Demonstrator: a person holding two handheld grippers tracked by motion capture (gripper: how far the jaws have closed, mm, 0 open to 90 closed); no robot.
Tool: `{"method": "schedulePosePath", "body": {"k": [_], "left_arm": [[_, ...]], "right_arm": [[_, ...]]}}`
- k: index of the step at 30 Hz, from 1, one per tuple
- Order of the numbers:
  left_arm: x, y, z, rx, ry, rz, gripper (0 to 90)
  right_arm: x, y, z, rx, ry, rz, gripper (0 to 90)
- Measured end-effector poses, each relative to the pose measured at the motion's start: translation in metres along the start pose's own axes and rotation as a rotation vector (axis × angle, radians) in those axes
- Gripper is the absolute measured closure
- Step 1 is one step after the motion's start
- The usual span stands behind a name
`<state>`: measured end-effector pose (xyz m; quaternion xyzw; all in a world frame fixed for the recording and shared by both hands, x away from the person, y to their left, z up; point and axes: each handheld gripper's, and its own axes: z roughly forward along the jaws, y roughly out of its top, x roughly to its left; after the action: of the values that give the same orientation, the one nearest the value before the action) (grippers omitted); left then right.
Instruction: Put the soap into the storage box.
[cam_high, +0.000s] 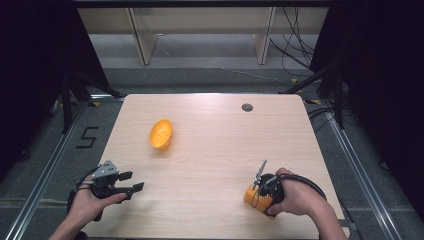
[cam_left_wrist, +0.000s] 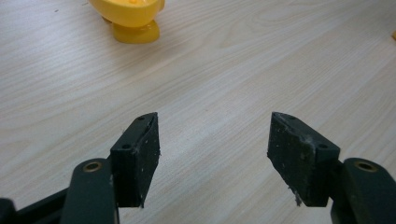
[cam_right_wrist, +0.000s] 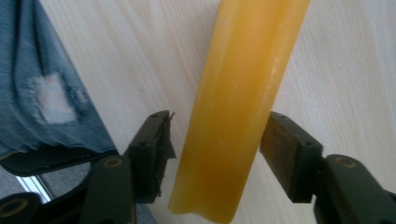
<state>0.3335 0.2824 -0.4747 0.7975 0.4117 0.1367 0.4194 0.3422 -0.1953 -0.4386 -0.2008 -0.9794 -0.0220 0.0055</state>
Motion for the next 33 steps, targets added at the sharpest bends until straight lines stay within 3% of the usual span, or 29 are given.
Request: {"method": "schedulePosePath", "body": {"k": [1, 4, 9, 10, 12, 14, 15, 16, 18, 19, 20, 21, 22, 23, 24, 25, 27, 28, 29, 30, 31, 32, 33], "left_arm": [[0.000, 0.000, 0.000, 0.006, -0.008, -0.001, 33.6], [-0.001, 0.000, 0.000, -0.006, 0.001, -0.003, 33.6], [-0.004, 0.001, 0.000, -0.011, -0.013, 0.010, 33.3], [-0.006, 0.002, 0.000, -0.007, -0.024, 0.038, 32.7], [-0.008, 0.003, 0.000, -0.009, -0.029, 0.049, 32.5], [-0.013, 0.004, 0.003, -0.007, -0.036, 0.058, 31.9], [-0.013, 0.004, 0.003, -0.007, -0.036, 0.058, 31.9], [-0.013, 0.005, 0.003, -0.007, -0.045, 0.097, 31.9], [-0.020, 0.007, 0.005, -0.016, -0.063, 0.094, 32.3], [-0.024, 0.009, 0.005, -0.023, -0.079, 0.110, 32.3], [-0.032, 0.014, 0.007, -0.047, -0.130, 0.154, 33.7], [-0.032, 0.014, 0.007, -0.047, -0.130, 0.154, 33.7], [-0.043, 0.020, 0.009, -0.052, -0.182, 0.167, 33.6], [-0.049, 0.023, 0.009, -0.067, -0.201, 0.184, 33.4], [-0.049, 0.023, 0.009, -0.067, -0.201, 0.184, 33.5], [-0.060, 0.032, 0.011, -0.075, -0.246, 0.243, 33.6], [-0.065, 0.036, 0.012, -0.080, -0.264, 0.264, 33.5], [-0.078, 0.044, 0.016, -0.093, -0.297, 0.296, 32.8], [-0.078, 0.044, 0.016, -0.093, -0.297, 0.296, 31.8], [-0.085, 0.047, 0.019, -0.098, -0.319, 0.303, 31.8], [-0.093, 0.052, 0.024, -0.107, -0.339, 0.330, 30.8], [-0.103, 0.057, 0.030, -0.110, -0.370, 0.377, 28.5], [-0.103, 0.057, 0.030, -0.110, -0.370, 0.377, 27.9]], "right_arm": [[0.000, 0.000, 0.002, 0.013, -0.005, 0.006, 50.5], [0.001, 0.000, 0.004, 0.008, -0.007, 0.002, 54.0], [0.002, -0.001, 0.003, 0.004, -0.021, -0.051, 60.1], [-0.001, -0.003, 0.002, -0.012, -0.022, -0.137, 61.8], [-0.003, -0.004, 0.002, -0.017, -0.004, -0.154, 61.8], [-0.007, -0.002, 0.000, 0.000, 0.000, -0.212, 61.9], [-0.007, -0.002, 0.000, 0.000, 0.000, -0.212, 61.9], [-0.006, -0.001, -0.002, 0.018, -0.002, -0.201, 62.0], [-0.006, 0.001, -0.006, 0.042, -0.015, -0.195, 62.0], [-0.007, 0.002, -0.009, 0.043, -0.011, -0.207, 62.0], [-0.009, 0.007, -0.014, 0.030, -0.008, -0.248, 62.0], [-0.009, 0.007, -0.014, 0.030, -0.008, -0.248, 62.0], [-0.007, 0.011, -0.020, 0.023, 0.002, -0.232, 62.0], [-0.007, 0.015, -0.022, 0.009, 0.006, -0.273, 62.0], [-0.005, 0.018, -0.025, -0.005, 0.004, -0.257, 62.0], [-0.006, 0.023, -0.027, -0.027, 0.006, -0.313, 62.0], [-0.004, 0.027, -0.030, -0.031, 0.013, -0.295, 62.0], [-0.003, 0.037, -0.034, -0.056, 0.027, -0.354, 62.0], [-0.003, 0.037, -0.034, -0.056, 0.027, -0.354, 62.0], [0.001, 0.041, -0.037, -0.038, 0.034, -0.303, 62.0], [0.000, 0.047, -0.038, -0.052, 0.044, -0.352, 62.0], [0.004, 0.057, -0.041, -0.042, 0.038, -0.358, 62.0], [0.004, 0.057, -0.041, -0.042, 0.038, -0.358, 62.0]]}}
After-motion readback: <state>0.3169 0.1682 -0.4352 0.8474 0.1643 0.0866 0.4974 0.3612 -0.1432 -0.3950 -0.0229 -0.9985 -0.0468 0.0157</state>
